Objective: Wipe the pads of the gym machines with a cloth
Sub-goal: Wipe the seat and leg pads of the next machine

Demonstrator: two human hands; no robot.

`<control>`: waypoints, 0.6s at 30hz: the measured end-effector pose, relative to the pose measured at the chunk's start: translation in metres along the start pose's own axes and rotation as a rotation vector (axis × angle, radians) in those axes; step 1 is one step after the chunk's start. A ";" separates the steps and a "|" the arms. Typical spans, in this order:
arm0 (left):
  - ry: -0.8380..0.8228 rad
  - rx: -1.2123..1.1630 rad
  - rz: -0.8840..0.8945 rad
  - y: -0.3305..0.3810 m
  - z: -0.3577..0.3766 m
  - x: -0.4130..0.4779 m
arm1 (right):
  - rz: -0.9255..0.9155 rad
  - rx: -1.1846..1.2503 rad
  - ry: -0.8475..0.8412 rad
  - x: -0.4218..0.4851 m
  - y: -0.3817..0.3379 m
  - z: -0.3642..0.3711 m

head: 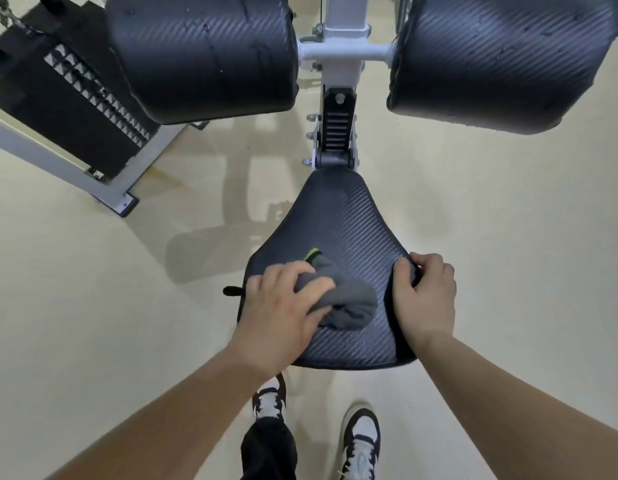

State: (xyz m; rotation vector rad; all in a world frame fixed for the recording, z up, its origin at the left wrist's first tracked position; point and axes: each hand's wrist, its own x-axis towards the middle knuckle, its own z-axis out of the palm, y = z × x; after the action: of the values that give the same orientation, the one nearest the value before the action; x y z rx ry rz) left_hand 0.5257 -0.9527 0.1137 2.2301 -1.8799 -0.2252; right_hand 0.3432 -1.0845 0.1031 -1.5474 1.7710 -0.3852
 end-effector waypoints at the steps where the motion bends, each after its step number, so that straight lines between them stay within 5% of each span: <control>1: 0.042 -0.016 -0.192 0.007 0.002 0.010 | 0.010 0.019 -0.004 0.000 0.001 0.000; 4: 0.111 -0.132 -0.484 0.069 0.013 0.004 | 0.022 0.030 -0.001 0.002 0.003 -0.001; 7: 0.103 -0.174 -0.257 0.097 0.016 -0.033 | 0.013 0.040 0.001 0.003 0.004 0.000; 11: 0.056 -0.098 0.029 0.044 0.004 -0.060 | 0.014 -0.012 0.006 0.001 0.005 -0.004; 16: 0.169 -0.297 -0.815 -0.015 -0.004 -0.011 | 0.025 -0.038 0.002 -0.001 0.000 0.001; 18: 0.067 -0.285 -0.830 -0.016 -0.007 0.031 | 0.039 -0.043 -0.001 0.001 -0.001 0.002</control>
State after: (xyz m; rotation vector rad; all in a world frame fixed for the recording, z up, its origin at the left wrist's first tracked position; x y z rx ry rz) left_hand 0.5483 -0.9804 0.1164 2.6102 -0.7276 -0.4944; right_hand 0.3450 -1.0849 0.1021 -1.5403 1.8168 -0.3298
